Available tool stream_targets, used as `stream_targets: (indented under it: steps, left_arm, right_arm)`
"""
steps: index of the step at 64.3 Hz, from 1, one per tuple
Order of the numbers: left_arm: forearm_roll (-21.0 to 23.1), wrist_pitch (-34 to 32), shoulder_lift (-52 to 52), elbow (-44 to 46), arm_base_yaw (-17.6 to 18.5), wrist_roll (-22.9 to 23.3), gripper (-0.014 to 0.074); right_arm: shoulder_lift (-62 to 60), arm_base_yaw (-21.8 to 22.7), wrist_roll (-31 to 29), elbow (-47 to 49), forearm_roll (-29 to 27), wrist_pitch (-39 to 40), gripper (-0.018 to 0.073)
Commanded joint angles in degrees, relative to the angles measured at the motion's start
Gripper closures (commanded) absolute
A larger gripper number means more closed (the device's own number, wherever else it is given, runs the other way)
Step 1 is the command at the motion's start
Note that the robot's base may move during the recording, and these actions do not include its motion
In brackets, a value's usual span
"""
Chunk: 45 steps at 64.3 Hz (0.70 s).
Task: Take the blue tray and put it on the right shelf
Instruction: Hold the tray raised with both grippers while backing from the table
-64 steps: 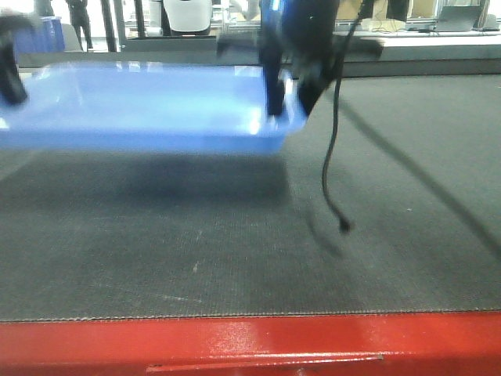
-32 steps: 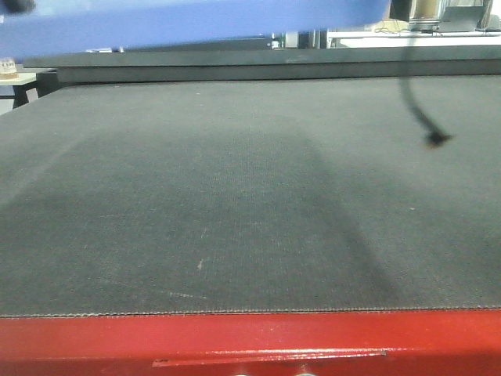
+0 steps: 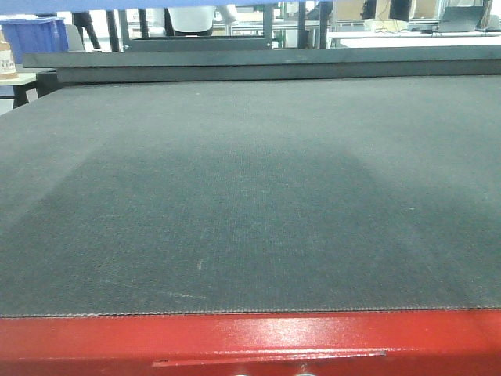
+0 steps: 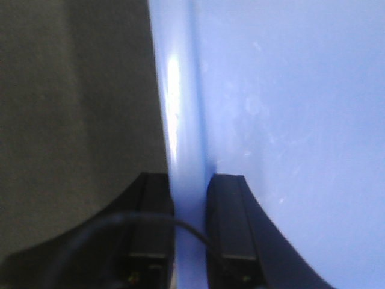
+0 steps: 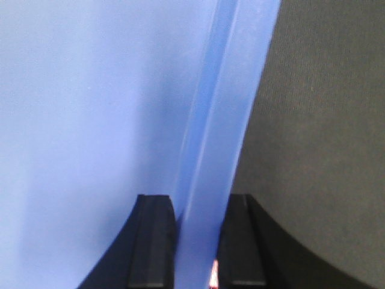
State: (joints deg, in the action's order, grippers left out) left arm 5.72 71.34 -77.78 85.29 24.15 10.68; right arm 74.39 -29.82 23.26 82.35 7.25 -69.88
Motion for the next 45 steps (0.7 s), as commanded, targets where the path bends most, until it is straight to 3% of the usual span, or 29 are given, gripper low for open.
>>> stream_targets:
  steps: [1,45]
  left_arm:
    - [-1.83,5.37,2.84,-0.69,1.14,-0.71,0.0638]
    - [-1.53,5.37,2.62,-1.67,1.14,-0.71,0.0645]
  right_arm:
    - [-3.23,-0.03,-2.43,0.16,3.16,1.96,0.0502]
    - [-3.70,-0.03,-2.43,0.03,3.16,0.85,0.0502]
